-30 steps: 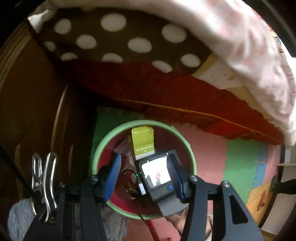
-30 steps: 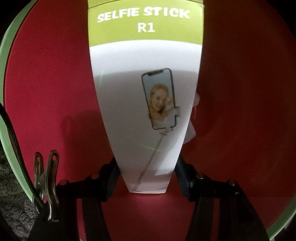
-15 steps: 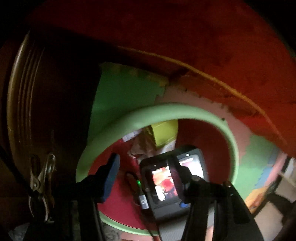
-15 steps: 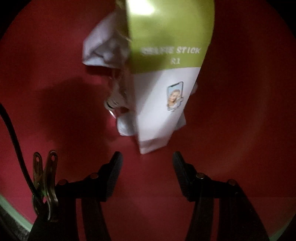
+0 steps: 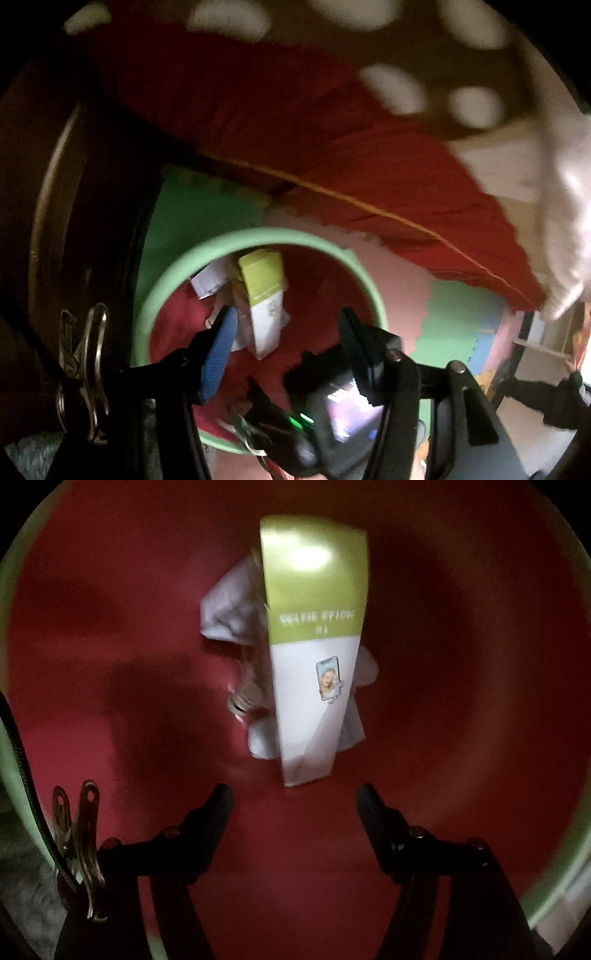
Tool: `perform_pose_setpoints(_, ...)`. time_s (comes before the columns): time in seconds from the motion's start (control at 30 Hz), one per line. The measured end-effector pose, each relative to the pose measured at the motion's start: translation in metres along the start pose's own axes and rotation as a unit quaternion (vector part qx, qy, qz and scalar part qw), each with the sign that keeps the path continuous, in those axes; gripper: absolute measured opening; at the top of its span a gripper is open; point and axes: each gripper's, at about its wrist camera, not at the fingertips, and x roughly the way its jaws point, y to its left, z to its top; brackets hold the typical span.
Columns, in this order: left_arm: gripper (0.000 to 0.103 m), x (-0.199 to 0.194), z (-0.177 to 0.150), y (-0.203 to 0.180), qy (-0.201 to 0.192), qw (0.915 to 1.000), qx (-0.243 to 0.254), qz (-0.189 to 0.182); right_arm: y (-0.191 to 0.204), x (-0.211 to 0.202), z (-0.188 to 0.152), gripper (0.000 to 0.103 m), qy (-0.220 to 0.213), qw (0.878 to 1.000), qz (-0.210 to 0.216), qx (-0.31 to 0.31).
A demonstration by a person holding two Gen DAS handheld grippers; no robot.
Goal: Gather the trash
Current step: 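Raise both open grippers out of the bin toward the bedside table, then move both grippers over the bedside table toward the plastic bottle and pink paper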
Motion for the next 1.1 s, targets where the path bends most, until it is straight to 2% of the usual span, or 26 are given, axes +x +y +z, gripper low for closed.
perform_pose_setpoints(0.03, 0.060, -0.011, -0.006, -0.001, -0.017, 0.9997, 0.011, -0.013, -0.002, -0.012, -0.005, 0.071, -0.023, 1.000, 0.018, 0.005)
perform_pose_setpoints(0.1, 0.060, -0.033, -0.020, -0.006, -0.048, 0.9981, 0.030, -0.023, -0.005, -0.043, -0.024, 0.071, -0.096, 0.993, 0.063, 0.006)
perform_pose_setpoints(0.17, 0.060, -0.051, -0.034, -0.010, -0.069, 0.9964, 0.045, -0.022, -0.006, -0.064, -0.037, 0.071, -0.136, 0.988, 0.076, 0.001)
perform_pose_setpoints(0.3, 0.059, -0.090, -0.052, -0.016, -0.115, 0.9905, 0.062, -0.044, -0.009, -0.112, -0.065, 0.071, -0.218, 0.973, 0.082, 0.002)
perform_pose_setpoints(0.4, 0.060, -0.129, -0.064, -0.029, -0.169, 0.9813, 0.088, -0.029, -0.009, -0.139, -0.082, 0.071, -0.270, 0.959, 0.085, 0.010)
perform_pose_setpoints(0.53, 0.060, -0.174, -0.082, -0.039, -0.255, 0.9608, 0.108, 0.006, -0.007, -0.172, -0.102, 0.071, -0.327, 0.942, 0.077, 0.011)
perform_pose_setpoints(0.67, 0.060, -0.219, -0.100, -0.038, -0.298, 0.9485, 0.106, -0.019, -0.002, -0.218, -0.120, 0.071, -0.380, 0.921, 0.079, 0.014)
perform_pose_setpoints(0.77, 0.060, -0.251, -0.116, -0.034, -0.335, 0.9365, 0.099, -0.037, 0.007, -0.249, -0.135, 0.071, -0.424, 0.901, 0.086, 0.002)
perform_pose_setpoints(0.83, 0.060, -0.275, -0.129, -0.026, -0.360, 0.9268, 0.094, -0.050, 0.017, -0.270, -0.147, 0.071, -0.464, 0.881, 0.095, -0.018)
perform_pose_setpoints(0.87, 0.060, -0.287, -0.135, -0.021, -0.373, 0.9220, 0.090, -0.052, 0.026, -0.296, -0.159, 0.071, -0.494, 0.862, 0.101, -0.041)
perform_pose_setpoints(0.9, 0.060, -0.298, -0.142, -0.017, -0.388, 0.9161, 0.087, -0.053, 0.033, -0.306, -0.166, 0.071, -0.513, 0.851, 0.102, -0.055)
perform_pose_setpoints(0.93, 0.060, -0.311, -0.152, -0.012, -0.406, 0.9087, 0.083, -0.055, 0.042, -0.318, -0.174, 0.072, -0.539, 0.834, 0.098, -0.073)
perform_pose_setpoints(1.0, 0.060, -0.331, -0.165, -0.002, -0.430, 0.8979, 0.079, -0.052, 0.057, -0.332, -0.184, 0.072, -0.572, 0.810, 0.088, -0.093)
perform_pose_setpoints(1.07, 0.060, -0.351, -0.178, 0.010, -0.453, 0.8875, 0.072, -0.044, 0.075, -0.350, -0.192, 0.073, -0.595, 0.792, 0.080, -0.108)
perform_pose_setpoints(1.1, 0.060, -0.360, -0.183, 0.015, -0.459, 0.8846, 0.070, -0.042, 0.082, -0.352, -0.192, 0.073, -0.600, 0.789, 0.075, -0.110)
